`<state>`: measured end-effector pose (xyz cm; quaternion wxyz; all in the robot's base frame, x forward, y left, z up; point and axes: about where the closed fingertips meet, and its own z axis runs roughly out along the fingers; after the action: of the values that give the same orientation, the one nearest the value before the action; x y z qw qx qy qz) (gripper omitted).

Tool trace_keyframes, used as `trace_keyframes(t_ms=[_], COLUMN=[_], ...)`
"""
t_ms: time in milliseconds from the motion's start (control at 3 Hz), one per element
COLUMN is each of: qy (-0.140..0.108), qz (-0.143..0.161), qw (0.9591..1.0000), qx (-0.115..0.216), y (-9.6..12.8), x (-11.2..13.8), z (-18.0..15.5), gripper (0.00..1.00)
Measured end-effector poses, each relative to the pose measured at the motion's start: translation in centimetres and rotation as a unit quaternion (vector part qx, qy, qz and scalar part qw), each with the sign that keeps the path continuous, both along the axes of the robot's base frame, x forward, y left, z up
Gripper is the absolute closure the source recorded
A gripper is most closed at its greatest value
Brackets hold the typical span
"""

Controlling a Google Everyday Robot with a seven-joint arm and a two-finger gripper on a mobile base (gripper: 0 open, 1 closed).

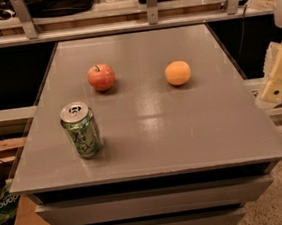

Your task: Move orange near apple

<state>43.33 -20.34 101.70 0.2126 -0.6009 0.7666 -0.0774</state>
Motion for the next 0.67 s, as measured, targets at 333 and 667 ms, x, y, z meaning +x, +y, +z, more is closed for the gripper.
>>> trace_keyframes(t_ms=[333,667], qy=[-0.003,-0.012], qz=[0.0,0.003], qw=[1.0,0.9995], qx=[0.001,0.03], y=[0.1,0.5], x=[0.0,1.5], z=[0.2,-0.4], gripper=[0.0,0.0])
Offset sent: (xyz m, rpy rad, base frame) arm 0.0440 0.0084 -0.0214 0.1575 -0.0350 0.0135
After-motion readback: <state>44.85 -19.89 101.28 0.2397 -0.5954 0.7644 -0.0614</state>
